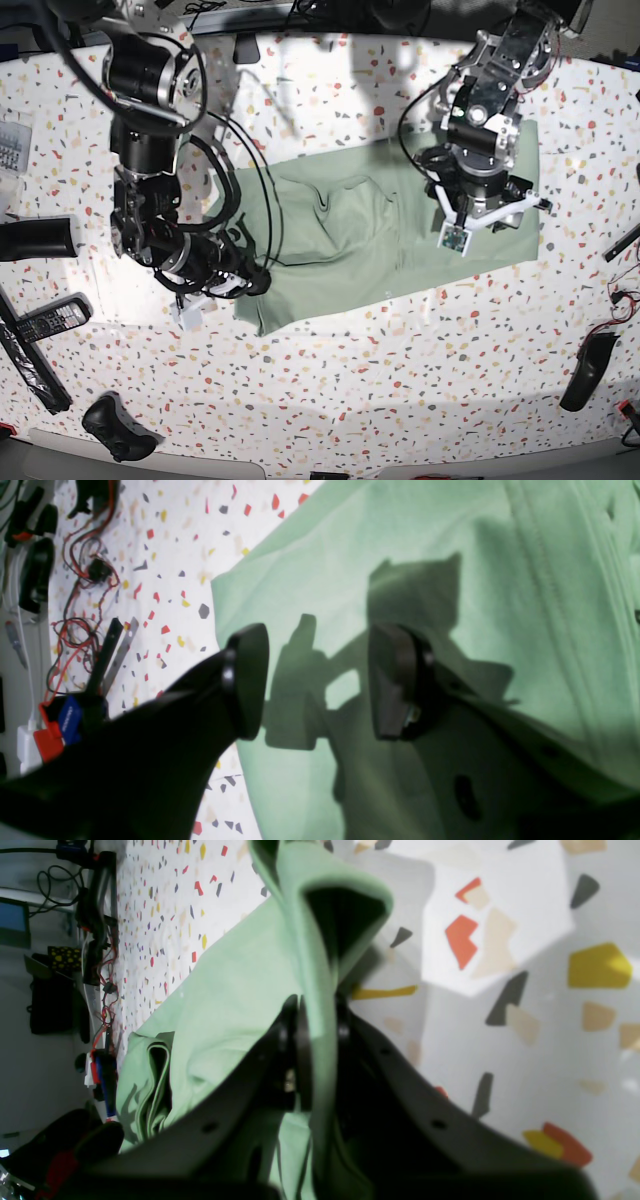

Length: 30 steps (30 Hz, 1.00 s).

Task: Fold the T-shirt properly
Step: 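Grasp the folded shirt with both grippers and lift it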

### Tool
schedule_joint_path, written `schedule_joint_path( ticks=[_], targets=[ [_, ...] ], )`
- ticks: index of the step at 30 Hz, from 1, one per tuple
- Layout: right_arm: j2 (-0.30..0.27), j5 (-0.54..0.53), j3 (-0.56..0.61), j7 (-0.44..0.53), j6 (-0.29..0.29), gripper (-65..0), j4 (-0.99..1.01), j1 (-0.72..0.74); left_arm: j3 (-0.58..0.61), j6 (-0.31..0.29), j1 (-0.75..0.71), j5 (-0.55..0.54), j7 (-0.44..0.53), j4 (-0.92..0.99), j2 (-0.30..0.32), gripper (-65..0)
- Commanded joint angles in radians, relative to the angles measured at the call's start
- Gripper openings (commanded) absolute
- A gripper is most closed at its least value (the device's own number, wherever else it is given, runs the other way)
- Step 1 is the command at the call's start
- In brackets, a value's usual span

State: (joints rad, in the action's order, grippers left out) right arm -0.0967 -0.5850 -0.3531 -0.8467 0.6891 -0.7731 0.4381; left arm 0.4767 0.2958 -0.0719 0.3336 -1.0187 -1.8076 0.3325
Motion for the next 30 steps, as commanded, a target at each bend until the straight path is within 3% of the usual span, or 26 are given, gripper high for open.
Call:
schedule_joint_path(
  ticks=[1,5,14,18,24,30],
  targets=[
    [-0.006,-0.023,0.001,0.020,0.009,-65.0,-0.023,0.040,-0.005,0.008,0.011,0.014,0.017,-0.019,0.003,-35.8],
    [-0.050,-0.021,0.000,0.018,0.009,-65.0,-0.031,0.069,-0.005,0.008,0.011,0.014,0.017,-0.019,0.003,-35.8],
    [-0.264,-0.021,-0.001,-0.011,0.009,-65.0,-0.031,0.157,-0.005,0.009,0.011,0.013,0.018,-0.019,-0.001,-35.8],
    [-0.320,-0.058,-0.001,-0.049,0.009,-65.0,-0.031,0.194,-0.005,0.010,0.011,-0.033,0.069,-0.019,-0.006,-35.8],
    [-0.293,-0.242,-0.001,-0.190,0.009,-65.0,-0.031,0.231,-0.005,0.049,0.011,-0.001,0.164,-0.019,-0.059,-35.8],
    [-0.169,-0.351,-0.001,-0.286,0.009,-65.0,-0.031,0.232,-0.005,0.050,0.011,0.011,0.221,0.026,-0.146,-35.8]
  ],
)
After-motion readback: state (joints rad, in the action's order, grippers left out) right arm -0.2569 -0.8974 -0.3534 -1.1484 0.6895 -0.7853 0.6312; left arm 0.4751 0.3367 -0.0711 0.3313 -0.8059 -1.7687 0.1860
